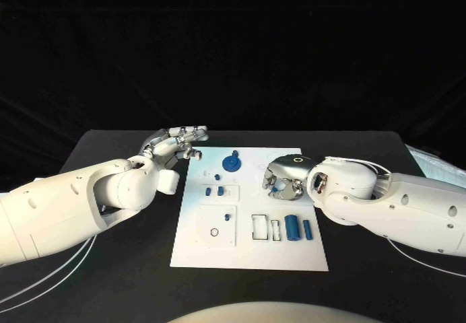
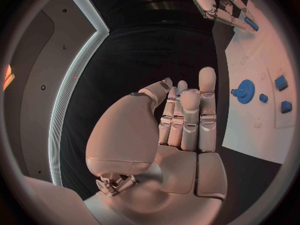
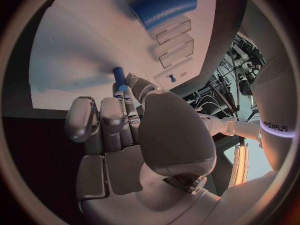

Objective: Assemble the parts on the task board

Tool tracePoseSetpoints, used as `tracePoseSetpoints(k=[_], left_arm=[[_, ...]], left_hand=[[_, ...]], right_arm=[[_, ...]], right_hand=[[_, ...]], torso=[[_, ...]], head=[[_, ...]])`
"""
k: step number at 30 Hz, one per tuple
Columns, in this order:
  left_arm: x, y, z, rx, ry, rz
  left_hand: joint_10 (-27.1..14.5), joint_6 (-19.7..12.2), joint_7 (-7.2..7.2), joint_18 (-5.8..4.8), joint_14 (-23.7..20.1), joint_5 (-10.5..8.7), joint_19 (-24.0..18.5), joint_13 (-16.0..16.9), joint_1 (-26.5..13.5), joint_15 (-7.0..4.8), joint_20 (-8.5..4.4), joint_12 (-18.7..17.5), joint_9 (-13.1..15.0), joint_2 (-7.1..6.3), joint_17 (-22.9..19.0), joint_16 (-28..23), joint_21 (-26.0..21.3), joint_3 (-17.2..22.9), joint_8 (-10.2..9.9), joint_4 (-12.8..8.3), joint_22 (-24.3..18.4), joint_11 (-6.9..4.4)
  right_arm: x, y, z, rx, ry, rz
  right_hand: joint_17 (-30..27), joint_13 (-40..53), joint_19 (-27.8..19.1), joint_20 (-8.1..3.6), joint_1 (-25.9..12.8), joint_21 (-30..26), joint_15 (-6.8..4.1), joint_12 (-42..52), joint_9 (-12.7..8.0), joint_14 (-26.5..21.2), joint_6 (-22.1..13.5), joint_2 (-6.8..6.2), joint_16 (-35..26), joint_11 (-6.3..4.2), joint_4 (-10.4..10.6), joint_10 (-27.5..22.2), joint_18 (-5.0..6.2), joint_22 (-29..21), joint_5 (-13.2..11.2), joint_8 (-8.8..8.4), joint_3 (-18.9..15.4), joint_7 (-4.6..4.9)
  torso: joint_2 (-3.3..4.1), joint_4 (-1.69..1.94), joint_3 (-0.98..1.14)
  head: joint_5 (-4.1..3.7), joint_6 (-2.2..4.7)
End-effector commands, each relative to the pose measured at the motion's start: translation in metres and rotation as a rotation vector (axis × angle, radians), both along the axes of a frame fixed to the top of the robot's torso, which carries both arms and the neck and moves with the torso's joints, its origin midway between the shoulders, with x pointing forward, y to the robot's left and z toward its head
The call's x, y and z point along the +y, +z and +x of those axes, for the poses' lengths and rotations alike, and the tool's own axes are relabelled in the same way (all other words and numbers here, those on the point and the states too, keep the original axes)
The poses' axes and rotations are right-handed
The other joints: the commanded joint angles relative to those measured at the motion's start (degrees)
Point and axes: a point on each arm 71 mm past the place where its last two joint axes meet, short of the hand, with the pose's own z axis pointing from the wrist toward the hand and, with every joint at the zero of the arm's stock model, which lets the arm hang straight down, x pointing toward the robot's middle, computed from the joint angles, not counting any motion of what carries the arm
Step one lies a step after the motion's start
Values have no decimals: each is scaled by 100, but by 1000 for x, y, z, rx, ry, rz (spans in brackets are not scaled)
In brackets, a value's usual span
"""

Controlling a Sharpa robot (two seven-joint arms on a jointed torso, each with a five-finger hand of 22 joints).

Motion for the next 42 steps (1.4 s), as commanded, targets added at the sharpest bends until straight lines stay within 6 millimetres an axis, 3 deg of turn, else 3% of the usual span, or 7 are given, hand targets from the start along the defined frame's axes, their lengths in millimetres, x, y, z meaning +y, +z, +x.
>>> tracePoseSetpoints(k=[1, 5, 11, 21, 36, 42], left_arm=[[-2, 1, 0, -7, -18, -5], [-1, 1, 0, -6, -18, -5], [-1, 0, 0, -4, -19, -4], [-1, 0, -1, -3, -23, -6], [-1, 0, 0, -2, -23, -6], [-1, -1, 0, 0, -23, -5]], left_hand=[[-51, -34, 12, 72, -37, 27, -1, 9, 50, 9, -2, 33, -10, 3, -6, -22, -20, -12, 28, -33, -3, 0], [-51, -34, 12, 72, -37, 27, -1, 9, 50, 9, -2, 33, -10, 3, -6, -22, -20, -12, 28, -33, -3, 0], [-51, -34, 12, 72, -37, 27, -1, 9, 50, 9, -2, 33, -10, 3, -6, -22, -20, -12, 28, -33, -3, 0], [-58, -36, 14, 74, -43, 28, -4, 10, 53, 9, -2, 41, -10, 7, -21, -26, -39, -18, 30, -36, -15, 3], [-58, -36, 14, 74, -43, 28, -4, 10, 53, 9, -2, 41, -10, 7, -21, -26, -39, -18, 30, -36, -15, 3], [-71, -43, 19, 75, -47, 27, -5, 10, 45, 12, -1, 47, -12, 7, -31, -28, -51, -29, 30, -32, -23, 8]], right_arm=[[-2, -2, 0, -17, -4, -32], [-3, -2, 0, -25, -5, -32], [-3, -2, 0, -23, -3, -35], [-5, -2, -2, -5, -2, -38], [-4, -2, -3, -1, -3, -27], [-6, -2, -2, -11, -16, -27]], right_hand=[[9, 18, 33, -8, 32, 40, -57, 11, 6, 120, 46, 50, 27, -49, 4, 83, -74, 17, -19, 31, 38, 1], [-23, -8, 9, -9, -20, 26, -44, -96, -4, 104, 31, -33, 11, -26, 9, 7, -69, -9, -25, -1, 70, 10], [-430, -22, -226, 22, -169, -230, 4, -437, -49, -27, -106, -238, -333, 60, 60, -483, 4, -367, -17, -111, 56, 18], [-453, -16, -243, 50, -185, -254, 42, -463, -52, -33, -115, -263, -354, 95, 63, -524, 7, -395, -9, -113, 28, 15], [-296, 21, -128, 27, -115, -151, -24, -252, -21, 30, 62, -64, -215, -11, 80, 50, -17, -238, -50, -60, 193, 11], [-190, 34, -37, -25, 34, -44, -77, -198, -1, 63, 172, 72, -117, -72, -9, 312, -49, -89, -261, -33, 356, -4]], torso=[[-4, 3, 3], [-5, 5, 2], [-5, 11, 2], [-5, 19, -1], [-3, 32, -2], [-2, 33, 1]], head=[[-2, -7], [-5, -9], [-25, -15], [-41, -23], [-66, -43], [-69, -55]])
